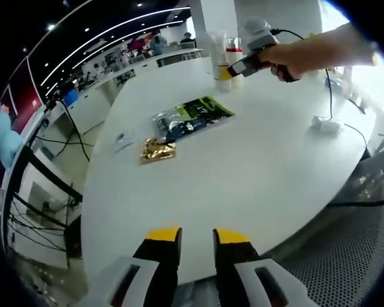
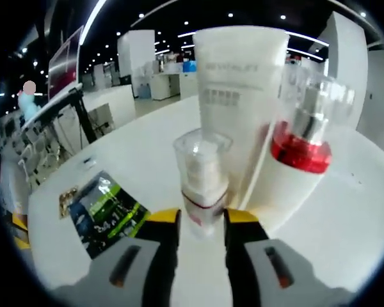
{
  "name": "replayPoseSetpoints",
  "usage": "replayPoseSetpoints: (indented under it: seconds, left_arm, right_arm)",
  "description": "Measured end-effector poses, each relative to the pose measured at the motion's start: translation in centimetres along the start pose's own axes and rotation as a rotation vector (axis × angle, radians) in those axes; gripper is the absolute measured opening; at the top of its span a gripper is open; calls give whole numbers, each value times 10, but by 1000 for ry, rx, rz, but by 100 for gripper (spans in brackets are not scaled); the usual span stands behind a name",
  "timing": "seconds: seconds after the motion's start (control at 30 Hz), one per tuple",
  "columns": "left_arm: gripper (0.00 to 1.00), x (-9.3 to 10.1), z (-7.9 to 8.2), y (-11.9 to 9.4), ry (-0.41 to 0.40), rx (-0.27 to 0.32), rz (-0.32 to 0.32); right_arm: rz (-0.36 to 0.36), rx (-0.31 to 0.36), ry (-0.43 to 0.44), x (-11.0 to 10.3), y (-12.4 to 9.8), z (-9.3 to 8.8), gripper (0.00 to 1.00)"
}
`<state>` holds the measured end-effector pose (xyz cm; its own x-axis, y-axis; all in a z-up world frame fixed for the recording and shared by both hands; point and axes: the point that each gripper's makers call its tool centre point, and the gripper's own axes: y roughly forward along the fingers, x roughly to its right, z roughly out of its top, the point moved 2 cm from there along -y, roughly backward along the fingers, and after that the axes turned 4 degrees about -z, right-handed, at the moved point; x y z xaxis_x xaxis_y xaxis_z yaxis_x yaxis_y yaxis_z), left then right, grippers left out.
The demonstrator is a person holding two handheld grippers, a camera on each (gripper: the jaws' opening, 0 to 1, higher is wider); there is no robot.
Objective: Arrange the skincare products in the storage area until every visible bottle or jar stands upright without overlapping.
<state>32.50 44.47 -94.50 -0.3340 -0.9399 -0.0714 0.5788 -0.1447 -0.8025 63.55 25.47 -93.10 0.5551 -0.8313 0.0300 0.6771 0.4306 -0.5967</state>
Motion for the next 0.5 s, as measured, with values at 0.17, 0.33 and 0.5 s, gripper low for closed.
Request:
replayPoseSetpoints:
  seconds: [0.17, 0.33, 0.5]
  left_arm:
    - [21, 0, 0, 0, 1, 0, 1]
    - [21, 0, 0, 0, 2, 0, 0]
    - [21, 0, 0, 0, 7, -1, 0]
  right_arm:
    - [5, -13, 5, -2, -4, -6, 27]
    - [58, -26, -37, -6, -19, -17, 30]
    - [72, -48, -71, 4, -41, -35, 30]
